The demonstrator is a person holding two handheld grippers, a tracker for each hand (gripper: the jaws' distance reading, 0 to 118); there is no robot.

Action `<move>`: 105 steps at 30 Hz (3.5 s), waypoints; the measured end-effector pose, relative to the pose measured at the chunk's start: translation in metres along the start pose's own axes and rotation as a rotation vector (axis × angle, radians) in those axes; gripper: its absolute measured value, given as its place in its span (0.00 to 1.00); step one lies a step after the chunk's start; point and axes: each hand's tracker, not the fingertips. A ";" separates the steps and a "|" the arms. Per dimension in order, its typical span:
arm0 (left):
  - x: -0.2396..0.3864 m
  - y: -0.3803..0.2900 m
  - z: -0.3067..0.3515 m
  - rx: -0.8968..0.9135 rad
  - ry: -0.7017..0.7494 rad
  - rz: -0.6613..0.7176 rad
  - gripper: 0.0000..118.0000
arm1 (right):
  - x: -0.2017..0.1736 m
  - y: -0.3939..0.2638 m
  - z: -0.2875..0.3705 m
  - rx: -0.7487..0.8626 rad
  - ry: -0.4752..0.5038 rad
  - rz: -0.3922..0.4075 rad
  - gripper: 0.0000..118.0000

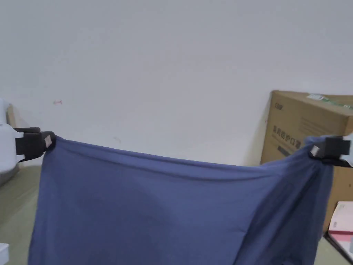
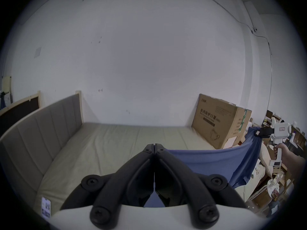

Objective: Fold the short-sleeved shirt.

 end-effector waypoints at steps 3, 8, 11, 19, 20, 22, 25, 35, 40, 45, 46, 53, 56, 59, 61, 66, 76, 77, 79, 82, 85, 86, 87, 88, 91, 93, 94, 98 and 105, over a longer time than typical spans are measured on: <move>0.000 0.028 -0.015 0.011 0.002 -0.008 0.00 | -0.012 0.048 -0.012 0.034 -0.027 0.083 0.01; -0.005 0.061 -0.056 0.024 0.017 0.014 0.00 | -0.033 0.123 -0.046 0.096 -0.080 0.198 0.01; -0.008 0.079 -0.089 0.045 0.024 0.050 0.00 | -0.042 0.160 -0.073 0.133 -0.120 0.247 0.01; -0.015 0.132 -0.198 0.127 0.061 0.145 0.00 | -0.063 0.240 -0.159 0.257 -0.227 0.361 0.01; -0.015 0.137 -0.210 0.136 0.071 0.141 0.00 | -0.066 0.246 -0.169 0.274 -0.251 0.387 0.01; -0.018 0.141 -0.232 0.154 0.081 0.138 0.00 | -0.070 0.251 -0.190 0.302 -0.281 0.429 0.01; -0.025 0.132 -0.260 0.157 0.124 0.135 0.00 | -0.073 0.238 -0.221 0.317 -0.296 0.471 0.01; -0.050 -0.098 -0.251 -0.148 0.196 0.239 0.00 | -0.026 -0.048 -0.313 -0.119 -0.177 0.265 0.01; -0.078 -0.250 -0.195 -0.410 0.147 0.274 0.00 | 0.002 -0.255 -0.264 -0.430 -0.105 0.264 0.01; -0.083 -0.320 -0.104 -0.567 0.141 0.276 0.00 | 0.013 -0.342 -0.152 -0.594 -0.036 0.192 0.01; -0.083 -0.323 -0.087 -0.591 0.123 0.268 0.00 | 0.014 -0.348 -0.129 -0.593 -0.047 0.206 0.01; -0.057 -0.338 0.025 -0.714 0.078 0.124 0.00 | 0.036 -0.373 -0.025 -0.722 -0.030 0.151 0.01; -0.050 -0.350 0.048 -0.751 0.060 0.138 0.00 | 0.045 -0.383 -0.006 -0.768 -0.037 0.093 0.01; -0.052 -0.355 0.051 -0.773 0.058 0.160 0.00 | 0.052 -0.393 -0.004 -0.812 -0.039 0.065 0.01; -0.055 -0.357 0.051 -0.767 0.046 0.207 0.00 | 0.053 -0.394 -0.006 -0.813 -0.042 0.040 0.01; -0.054 -0.346 0.063 -0.709 0.007 0.293 0.70 | 0.044 -0.376 0.008 -0.755 -0.094 -0.028 0.78; 0.004 -0.265 0.113 -0.126 0.097 0.173 0.93 | -0.029 -0.294 0.090 0.000 -0.013 0.023 0.91; 0.013 -0.261 0.121 -0.039 0.123 0.136 0.92 | -0.036 -0.291 0.094 0.073 0.011 0.021 0.91; 0.026 -0.256 0.132 0.082 0.105 0.113 0.92 | -0.050 -0.285 0.099 0.157 0.040 0.027 0.91; 0.029 -0.250 0.125 0.085 0.110 0.114 0.68 | -0.063 -0.278 0.090 0.177 -0.002 0.027 0.58; 0.025 -0.239 0.120 0.009 0.084 0.098 0.00 | -0.057 -0.271 0.083 0.154 0.063 -0.046 0.02; 0.023 -0.237 0.117 -0.047 0.119 0.081 0.00 | -0.056 -0.270 0.083 0.150 0.052 -0.051 0.02; 0.018 -0.233 0.108 -0.152 0.144 0.074 0.00 | -0.054 -0.270 0.082 0.141 0.051 -0.061 0.02; 0.011 -0.232 0.093 -0.267 0.142 0.085 0.00 | -0.051 -0.270 0.081 0.124 0.057 -0.071 0.02; -0.025 -0.258 0.055 -0.698 0.121 0.256 0.00 | -0.045 -0.275 0.077 0.065 0.055 -0.069 0.02; -0.048 -0.291 0.039 -0.827 0.058 0.423 0.00 | -0.044 -0.279 0.076 0.029 0.058 -0.060 0.02; -0.055 -0.304 0.035 -0.822 0.050 0.456 0.00 | -0.043 -0.281 0.075 0.016 0.056 -0.056 0.02; -0.061 -0.351 0.019 -0.916 0.151 0.329 0.95 | -0.037 -0.289 0.071 -0.034 0.050 -0.048 0.02; -0.064 -0.416 -0.014 -1.030 0.206 0.317 0.97 | -0.033 -0.296 0.064 -0.103 0.026 -0.061 0.02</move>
